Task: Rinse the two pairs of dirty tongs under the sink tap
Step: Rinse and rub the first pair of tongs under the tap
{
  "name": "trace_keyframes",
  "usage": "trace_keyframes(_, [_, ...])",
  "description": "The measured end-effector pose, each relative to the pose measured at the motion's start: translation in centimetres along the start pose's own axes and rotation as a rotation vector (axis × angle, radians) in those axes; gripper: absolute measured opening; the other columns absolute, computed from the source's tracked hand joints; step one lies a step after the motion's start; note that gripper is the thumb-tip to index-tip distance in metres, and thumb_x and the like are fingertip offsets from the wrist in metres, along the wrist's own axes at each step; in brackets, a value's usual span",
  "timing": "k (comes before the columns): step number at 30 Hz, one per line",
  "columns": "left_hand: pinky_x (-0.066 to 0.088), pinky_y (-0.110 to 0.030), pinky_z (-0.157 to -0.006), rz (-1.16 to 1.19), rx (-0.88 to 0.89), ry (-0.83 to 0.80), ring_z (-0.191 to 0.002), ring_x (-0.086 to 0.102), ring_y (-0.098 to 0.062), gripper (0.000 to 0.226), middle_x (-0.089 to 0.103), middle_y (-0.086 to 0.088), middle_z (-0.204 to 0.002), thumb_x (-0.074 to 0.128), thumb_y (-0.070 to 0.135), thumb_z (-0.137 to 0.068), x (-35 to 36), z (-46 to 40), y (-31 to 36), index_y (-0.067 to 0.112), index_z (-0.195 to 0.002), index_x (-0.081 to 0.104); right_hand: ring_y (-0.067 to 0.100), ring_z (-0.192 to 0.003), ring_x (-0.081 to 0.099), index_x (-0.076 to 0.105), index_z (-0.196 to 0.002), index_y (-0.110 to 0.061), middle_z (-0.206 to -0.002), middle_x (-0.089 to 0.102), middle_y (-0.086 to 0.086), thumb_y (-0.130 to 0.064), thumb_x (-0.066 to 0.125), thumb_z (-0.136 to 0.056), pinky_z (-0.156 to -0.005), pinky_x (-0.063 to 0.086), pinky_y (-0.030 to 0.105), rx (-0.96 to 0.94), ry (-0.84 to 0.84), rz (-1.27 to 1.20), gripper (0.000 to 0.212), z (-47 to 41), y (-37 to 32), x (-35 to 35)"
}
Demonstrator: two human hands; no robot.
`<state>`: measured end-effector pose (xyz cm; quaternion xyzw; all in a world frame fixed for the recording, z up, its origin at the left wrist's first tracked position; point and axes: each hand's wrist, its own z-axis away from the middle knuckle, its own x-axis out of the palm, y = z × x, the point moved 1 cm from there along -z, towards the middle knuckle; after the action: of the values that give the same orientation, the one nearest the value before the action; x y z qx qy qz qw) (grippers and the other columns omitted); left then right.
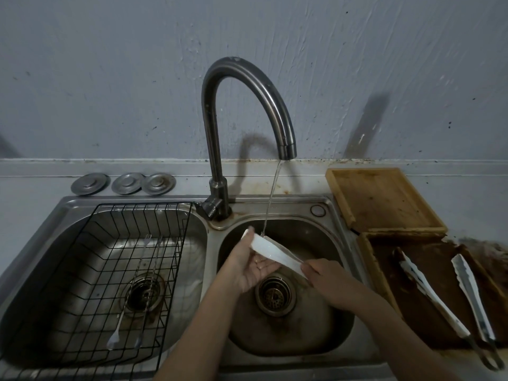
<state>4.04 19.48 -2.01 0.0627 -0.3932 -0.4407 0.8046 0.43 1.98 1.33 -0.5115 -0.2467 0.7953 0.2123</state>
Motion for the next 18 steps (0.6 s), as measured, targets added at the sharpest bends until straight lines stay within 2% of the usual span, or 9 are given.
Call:
trace_keyframes(3, [0.057,-0.043,-0.061,0.018,-0.03,-0.019,-0.072,0.071,-0.035,0.064,0.072,-0.026,-0.074,0.042,0.056,-0.09,-0.1,0.1,0.4,-0.004,-0.104,0.053,0.004,-0.063,0.048,0.049,-0.065,-0.026,-0.069,0.052,-0.006,-0.033,0.035,-0.098,-0.056,0.032,0.02,0.006,-0.01,-0.011,0.036,-0.1,0.2,0.2])
trace_keyframes(5, [0.059,-0.038,-0.062,-0.072,0.012,-0.03,-0.074,0.072,-0.032,0.053,0.072,-0.025,-0.081,0.049,0.044,-0.092,0.4,0.1,0.1,-0.006,-0.112,0.052,0.004,-0.064,0.048,0.049,-0.067,-0.026,-0.069,0.052,-0.006,-0.033,0.034,-0.098,-0.057,0.032,0.02,0.019,0.002,-0.028,0.036,-0.2,0.3,0.2])
trace_keyframes(7, [0.058,-0.037,-0.071,-0.145,0.035,-0.042,-0.087,0.069,-0.031,0.045,0.069,-0.026,-0.095,0.057,0.024,-0.091,0.7,0.1,-0.2,-0.009,-0.121,0.048,0.005,-0.065,0.049,0.05,-0.067,-0.025,-0.07,0.052,-0.006,-0.032,0.034,-0.098,-0.058,0.033,0.021,0.026,0.007,-0.041,0.036,-0.2,0.6,0.0])
trace_keyframes(9, [0.056,-0.036,-0.076,-0.168,0.02,-0.077,-0.091,0.067,-0.032,0.044,0.066,-0.026,-0.098,0.056,0.016,-0.091,0.9,0.2,-0.1,-0.011,-0.123,0.046,0.007,-0.065,0.049,0.049,-0.066,-0.025,-0.069,0.052,-0.005,-0.031,0.034,-0.099,-0.059,0.034,0.023,0.025,0.0,-0.052,0.036,0.0,0.9,-0.3])
trace_keyframes(11, [0.055,-0.041,-0.078,-0.149,-0.011,-0.118,-0.09,0.066,-0.034,0.045,0.067,-0.027,-0.096,0.048,0.029,-0.095,0.8,0.4,0.4,-0.009,-0.118,0.049,0.008,-0.064,0.049,0.048,-0.065,-0.024,-0.068,0.051,-0.005,-0.03,0.033,-0.099,-0.061,0.036,0.023,0.027,-0.01,-0.059,0.037,0.1,1.2,-0.6])
trace_keyframes(14, [0.05,-0.045,-0.081,-0.097,-0.041,-0.116,-0.094,0.064,-0.042,0.066,0.068,-0.034,-0.094,0.027,0.05,-0.097,0.8,0.5,1.0,-0.01,-0.112,0.05,0.009,-0.064,0.048,0.048,-0.065,-0.021,-0.067,0.05,-0.004,-0.03,0.032,-0.099,-0.063,0.038,0.024,0.024,-0.023,-0.081,0.038,0.1,1.4,-0.6])
trace_keyframes(16, [0.047,-0.047,-0.088,-0.111,-0.024,-0.126,-0.107,0.057,-0.051,0.065,0.052,-0.04,-0.108,0.023,0.047,-0.098,1.1,0.7,1.0,-0.012,-0.116,0.046,0.009,-0.064,0.048,0.048,-0.065,-0.022,-0.067,0.05,-0.004,-0.029,0.032,-0.099,-0.064,0.037,0.025,0.017,-0.019,-0.103,0.038,0.1,1.3,-0.7])
trace_keyframes(18, [0.043,-0.048,-0.096,-0.127,-0.001,-0.138,-0.116,0.046,-0.045,0.053,0.037,-0.035,-0.115,0.026,0.034,-0.101,1.2,0.8,0.8,-0.013,-0.116,0.045,0.009,-0.064,0.048,0.047,-0.064,-0.023,-0.067,0.05,-0.004,-0.029,0.032,-0.099,-0.063,0.036,0.025,0.008,-0.022,-0.125,0.039,0.1,1.2,-0.8])
